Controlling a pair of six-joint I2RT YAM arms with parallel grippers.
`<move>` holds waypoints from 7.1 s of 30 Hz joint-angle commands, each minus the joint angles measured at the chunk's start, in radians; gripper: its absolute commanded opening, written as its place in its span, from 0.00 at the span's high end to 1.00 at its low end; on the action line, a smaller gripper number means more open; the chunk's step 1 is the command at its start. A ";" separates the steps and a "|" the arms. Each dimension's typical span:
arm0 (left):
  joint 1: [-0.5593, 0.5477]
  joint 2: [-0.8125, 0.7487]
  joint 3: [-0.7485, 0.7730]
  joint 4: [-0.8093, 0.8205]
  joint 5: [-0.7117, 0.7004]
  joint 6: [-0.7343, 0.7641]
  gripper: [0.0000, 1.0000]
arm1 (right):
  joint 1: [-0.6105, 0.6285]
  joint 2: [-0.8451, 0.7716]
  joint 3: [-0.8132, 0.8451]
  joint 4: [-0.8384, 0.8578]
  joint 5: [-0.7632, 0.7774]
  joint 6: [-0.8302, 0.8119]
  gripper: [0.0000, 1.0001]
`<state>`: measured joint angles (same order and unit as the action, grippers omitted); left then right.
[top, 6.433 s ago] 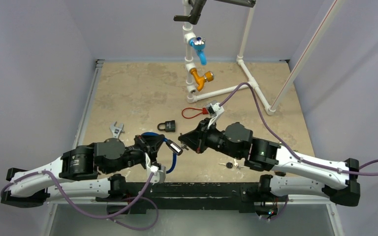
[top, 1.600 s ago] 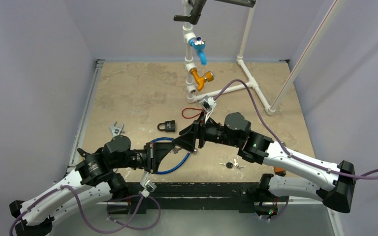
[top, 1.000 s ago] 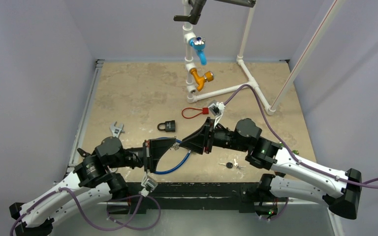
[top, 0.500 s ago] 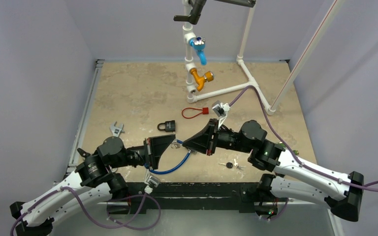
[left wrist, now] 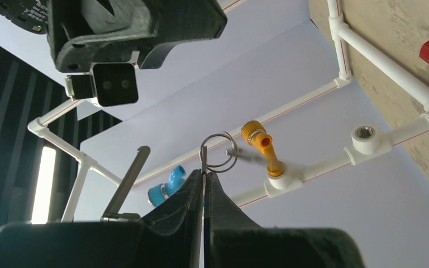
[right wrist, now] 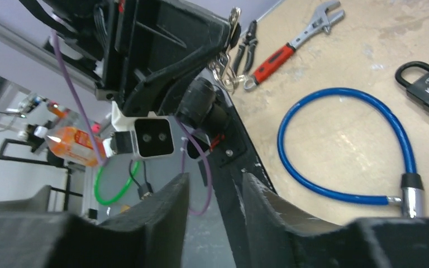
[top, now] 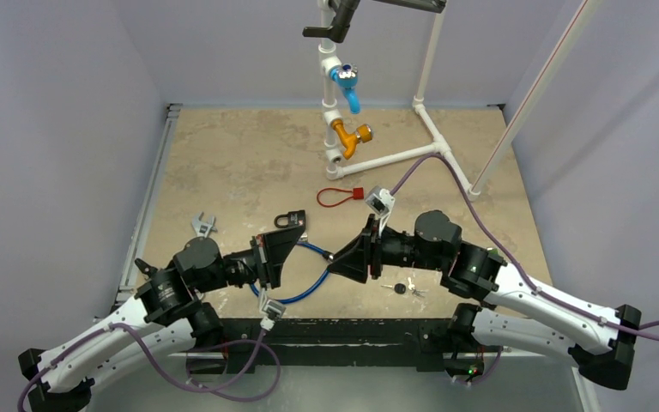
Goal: Unlock with the key
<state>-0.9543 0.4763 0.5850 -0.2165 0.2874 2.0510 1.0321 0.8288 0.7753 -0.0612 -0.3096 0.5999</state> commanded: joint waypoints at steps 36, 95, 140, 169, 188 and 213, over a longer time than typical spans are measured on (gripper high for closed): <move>0.003 -0.001 -0.033 0.160 0.013 0.468 1.00 | -0.026 0.205 -0.054 0.621 0.026 0.242 0.75; 0.003 -0.089 -0.038 0.056 0.138 0.251 0.65 | -0.118 0.311 0.279 0.055 -0.398 0.033 1.00; 0.003 -0.099 -0.063 0.062 0.063 0.286 1.00 | -0.127 0.314 0.052 0.542 -0.372 0.351 1.00; 0.060 0.639 0.279 -0.398 0.031 -1.129 0.06 | -0.261 -0.204 -0.030 -0.386 0.040 0.125 1.00; 0.186 1.160 0.433 -0.351 0.226 -0.853 0.25 | -0.261 -0.297 0.048 -0.507 0.128 0.089 1.00; 0.141 1.248 0.572 -0.475 0.205 -0.875 1.00 | -0.262 -0.178 0.292 -0.653 0.184 0.002 1.00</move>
<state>-0.8024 1.7882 1.1088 -0.6765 0.4625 1.2724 0.7765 0.6121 0.9878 -0.7052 -0.1432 0.6434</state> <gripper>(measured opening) 0.099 0.008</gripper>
